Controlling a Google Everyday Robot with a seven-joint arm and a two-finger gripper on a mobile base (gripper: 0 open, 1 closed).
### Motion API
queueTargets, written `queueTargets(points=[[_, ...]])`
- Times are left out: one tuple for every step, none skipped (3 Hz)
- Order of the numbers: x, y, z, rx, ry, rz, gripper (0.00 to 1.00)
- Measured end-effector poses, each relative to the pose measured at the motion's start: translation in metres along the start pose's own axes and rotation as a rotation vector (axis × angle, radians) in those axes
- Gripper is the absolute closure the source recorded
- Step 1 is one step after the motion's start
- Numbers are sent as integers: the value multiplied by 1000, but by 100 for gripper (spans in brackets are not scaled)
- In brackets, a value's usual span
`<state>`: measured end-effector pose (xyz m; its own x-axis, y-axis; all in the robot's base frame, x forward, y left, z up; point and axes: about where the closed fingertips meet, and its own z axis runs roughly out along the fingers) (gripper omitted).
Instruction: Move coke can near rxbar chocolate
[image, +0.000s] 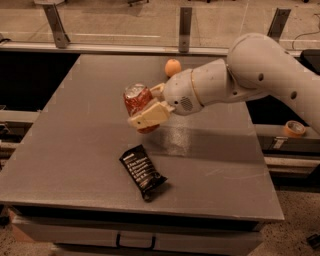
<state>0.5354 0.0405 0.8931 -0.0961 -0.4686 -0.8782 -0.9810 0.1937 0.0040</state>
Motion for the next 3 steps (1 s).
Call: queueTargets(points=[[19, 11, -6, -34, 32, 14, 59], [30, 19, -8, -67, 45, 17, 35], [34, 22, -6, -99, 55, 14, 4]])
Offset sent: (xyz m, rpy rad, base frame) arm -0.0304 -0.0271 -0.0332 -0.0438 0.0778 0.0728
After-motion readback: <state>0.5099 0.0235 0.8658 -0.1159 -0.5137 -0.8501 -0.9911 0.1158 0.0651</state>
